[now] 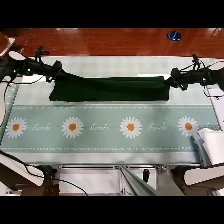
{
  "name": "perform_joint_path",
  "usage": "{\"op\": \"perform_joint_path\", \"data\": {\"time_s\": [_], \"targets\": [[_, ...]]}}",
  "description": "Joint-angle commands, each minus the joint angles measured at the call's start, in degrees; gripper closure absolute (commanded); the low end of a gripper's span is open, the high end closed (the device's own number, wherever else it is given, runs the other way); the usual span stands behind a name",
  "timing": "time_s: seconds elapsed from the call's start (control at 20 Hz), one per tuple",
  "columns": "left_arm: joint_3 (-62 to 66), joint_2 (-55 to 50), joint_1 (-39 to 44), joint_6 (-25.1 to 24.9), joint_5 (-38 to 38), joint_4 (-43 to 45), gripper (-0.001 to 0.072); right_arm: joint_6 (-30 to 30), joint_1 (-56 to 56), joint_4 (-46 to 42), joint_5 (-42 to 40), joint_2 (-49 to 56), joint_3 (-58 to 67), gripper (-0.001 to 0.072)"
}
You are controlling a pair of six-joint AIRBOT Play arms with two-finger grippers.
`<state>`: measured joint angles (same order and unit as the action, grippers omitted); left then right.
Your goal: Fold the shirts.
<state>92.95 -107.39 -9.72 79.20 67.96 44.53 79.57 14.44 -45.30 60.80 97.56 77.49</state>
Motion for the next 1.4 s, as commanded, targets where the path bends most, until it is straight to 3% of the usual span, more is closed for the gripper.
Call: {"op": "perform_joint_path", "data": {"time_s": [0.0,0.05,0.1,0.25,0.4,0.55,0.65,0.8,1.1,1.15,1.2,1.25,1.3,1.35], "targets": [[4.3,-4.9,0.1,1.1,1.3,0.0,0.0597,0.9,-1.4,1.7,-3.5,4.3,2.9,0.0620],[4.3,-5.0,0.1,1.1,1.1,0.0,0.0396,1.3,-1.8,2.8,-5.3,4.5,2.9,0.0433],[4.7,-4.9,-0.1,1.0,2.1,0.1,0.0214,0.9,-1.9,3.0,-6.2,4.5,3.0,0.0295],[9.6,-3.4,-3.7,2.0,8.7,8.7,0.0201,1.2,1.9,0.3,0.4,4.3,6.8,0.0296],[8.6,4.5,-8.9,2.7,7.3,15.0,0.0201,3.2,7.8,-4.9,6.6,2.0,7.5,0.0296],[-1.8,17.3,-10.1,-0.5,-2.4,12.5,0.0202,6.7,8.7,-11.7,5.4,0.4,4.0,0.0296],[-13.2,26.8,-8.2,-3.5,-11.2,9.2,0.0202,6.8,7.0,-11.1,3.2,1.1,1.2,0.0296],[-27.4,37.4,-3.7,-3.7,-21.4,8.8,0.0201,5.5,4.3,-6.9,1.7,3.7,0.4,0.0296],[-32.5,37.6,4.1,-5.7,-21.6,8.1,0.0202,3.5,0.0,-1.5,-0.4,8.2,0.4,0.0296],[-32.5,36.9,5.1,-5.7,-21.5,7.4,0.0202,3.3,-0.5,-0.8,-0.3,8.3,0.4,0.0321],[-32.5,36.4,5.9,-5.1,-21.4,6.9,0.0203,2.2,-0.7,0.3,0.1,8.0,0.4,0.0459],[-32.5,36.0,6.7,-3.3,-21.3,6.3,0.0206,0.3,-0.7,1.3,1.1,7.1,0.4,0.0677],[-32.5,35.7,7.3,-2.9,-21.2,5.4,0.0331,-0.2,-0.5,1.2,2.1,5.7,0.4,0.0690],[-32.5,35.6,7.9,-2.9,-21.0,5.3,0.0612,-0.2,-0.3,-0.3,3.3,3.5,0.4,0.0691]]}}
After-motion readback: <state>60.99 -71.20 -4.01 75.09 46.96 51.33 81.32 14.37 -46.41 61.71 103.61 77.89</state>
